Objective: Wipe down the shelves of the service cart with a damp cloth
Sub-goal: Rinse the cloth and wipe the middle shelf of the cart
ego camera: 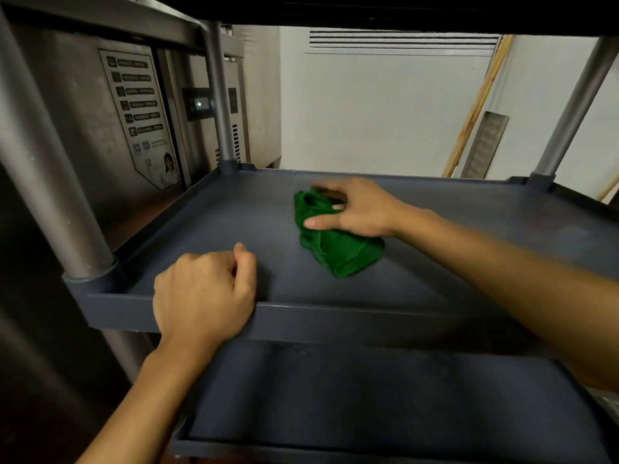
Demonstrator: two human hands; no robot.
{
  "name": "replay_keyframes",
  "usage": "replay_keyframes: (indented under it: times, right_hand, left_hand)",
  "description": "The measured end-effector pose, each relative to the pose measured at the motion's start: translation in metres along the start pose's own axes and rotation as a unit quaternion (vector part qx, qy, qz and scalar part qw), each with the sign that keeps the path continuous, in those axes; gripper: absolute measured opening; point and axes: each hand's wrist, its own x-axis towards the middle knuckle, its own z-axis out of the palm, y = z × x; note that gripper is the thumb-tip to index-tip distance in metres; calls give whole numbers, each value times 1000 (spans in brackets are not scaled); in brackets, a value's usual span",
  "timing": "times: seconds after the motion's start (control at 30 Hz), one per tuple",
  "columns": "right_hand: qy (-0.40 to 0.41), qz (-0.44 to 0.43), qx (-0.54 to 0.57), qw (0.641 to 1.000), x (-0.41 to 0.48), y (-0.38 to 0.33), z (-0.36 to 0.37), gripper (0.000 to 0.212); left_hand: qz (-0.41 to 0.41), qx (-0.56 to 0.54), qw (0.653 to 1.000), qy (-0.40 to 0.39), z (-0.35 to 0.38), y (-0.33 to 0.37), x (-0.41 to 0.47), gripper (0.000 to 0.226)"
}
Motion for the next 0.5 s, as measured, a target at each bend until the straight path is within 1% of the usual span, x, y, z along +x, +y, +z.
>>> replay_keyframes:
  times: [0.03,0.07,0.13,0.17,0.2,0.23,0.27,0.3,0.33,0.37,0.5]
  right_hand:
    - [-24,-42,-43,998,2,-5,4,83]
    - [-20,-93,-82,992,3,-10,6,81]
    - [58,-181,-179,965,8,-11,6,73]
    - [101,-184,-216,954,9,-10,5,72]
    - [128,-141,-234,954,11,-7,6,75]
    - [127,-68,-224,964,10,-4,6,80]
    - [99,12,-193,976,8,1,9,88]
    - [57,67,-167,982,5,7,14,95]
    - [25,85,-161,983,2,13,19,99]
    - [10,81,-162,983,-1,19,25,101]
    - [9,36,-150,988,-2,30,30,105]
  left_hand:
    - [-2,0,1000,2,1,0,0,60]
    - [-4,-1,1000,4,1,0,0,60]
    - [-6,-6,1000,8,2,0,0,59]
    - [-6,-9,1000,6,2,0,1,59]
    - [-7,-12,1000,2,2,0,1,59]
    - [-8,-14,1000,-4,1,0,2,59]
    - [-9,-15,1000,-9,2,-1,2,60]
    - [-9,-17,1000,-10,2,-1,2,60]
    - [-5,-18,1000,-8,3,-1,1,60]
    - [1,-20,1000,-5,3,-1,1,60]
    - [16,-34,999,3,6,-3,0,59]
